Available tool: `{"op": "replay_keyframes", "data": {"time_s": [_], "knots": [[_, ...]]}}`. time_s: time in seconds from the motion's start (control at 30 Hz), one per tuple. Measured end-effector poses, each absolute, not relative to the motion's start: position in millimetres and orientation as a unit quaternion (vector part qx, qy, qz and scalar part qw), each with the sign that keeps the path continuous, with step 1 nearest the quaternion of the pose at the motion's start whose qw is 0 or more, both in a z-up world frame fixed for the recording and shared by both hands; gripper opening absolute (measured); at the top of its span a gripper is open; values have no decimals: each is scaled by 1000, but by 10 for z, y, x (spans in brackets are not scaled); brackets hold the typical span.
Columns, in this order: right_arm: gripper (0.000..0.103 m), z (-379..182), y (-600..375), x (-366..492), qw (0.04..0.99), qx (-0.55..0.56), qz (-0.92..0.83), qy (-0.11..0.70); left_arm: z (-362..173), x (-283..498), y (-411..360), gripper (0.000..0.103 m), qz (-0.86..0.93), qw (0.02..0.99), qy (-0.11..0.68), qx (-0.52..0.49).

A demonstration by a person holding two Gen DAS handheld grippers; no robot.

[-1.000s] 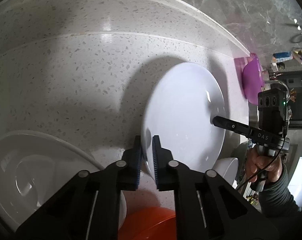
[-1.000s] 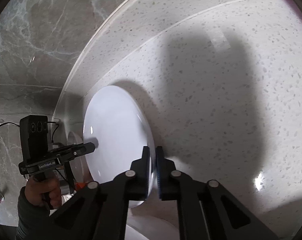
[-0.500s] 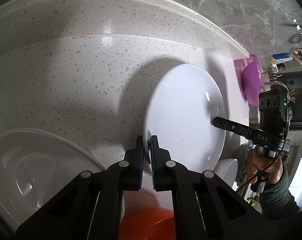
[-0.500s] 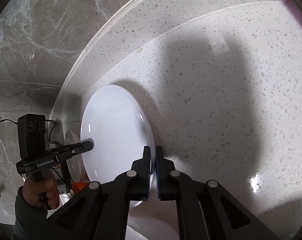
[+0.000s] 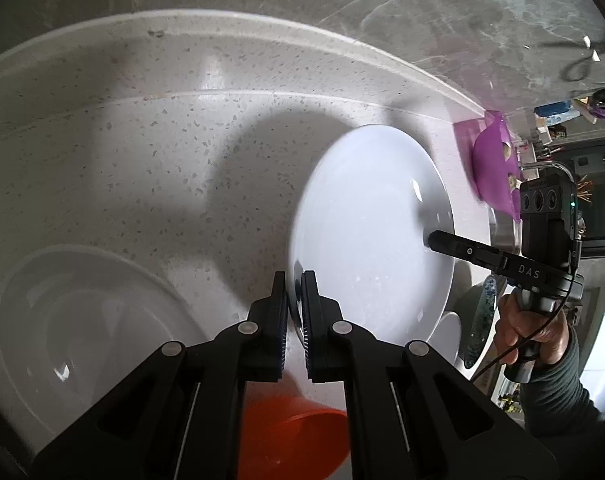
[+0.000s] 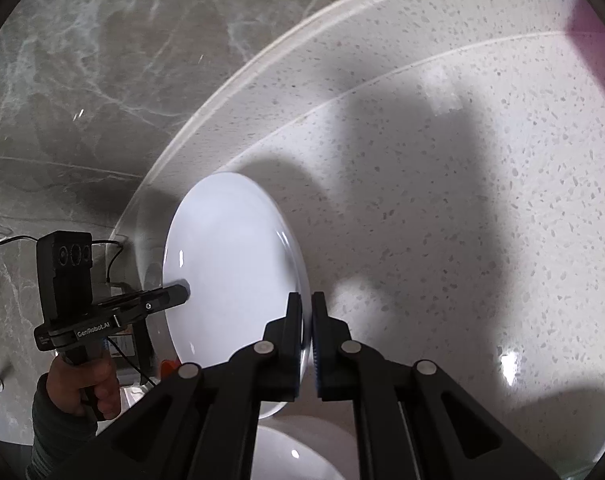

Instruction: Organize plates and bowls

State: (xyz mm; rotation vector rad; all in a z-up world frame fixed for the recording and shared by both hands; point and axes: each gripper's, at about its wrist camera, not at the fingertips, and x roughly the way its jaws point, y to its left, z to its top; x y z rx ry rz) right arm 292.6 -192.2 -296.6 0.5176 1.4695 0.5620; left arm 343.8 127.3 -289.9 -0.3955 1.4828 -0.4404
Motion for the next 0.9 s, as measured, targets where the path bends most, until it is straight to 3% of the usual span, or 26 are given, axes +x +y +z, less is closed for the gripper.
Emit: {"op": "replay_keyframes", "data": {"time_s": [0.37, 0.9], "knots": [[7, -2529, -2012, 2776, 686, 222, 276, 636, -2378, 3036, 1215, 6, -193, 718, 646, -175], [8, -2206, -1883, 1955, 676, 205, 314, 634, -2065, 1864, 1190, 7, -177, 731, 633, -181]]}}
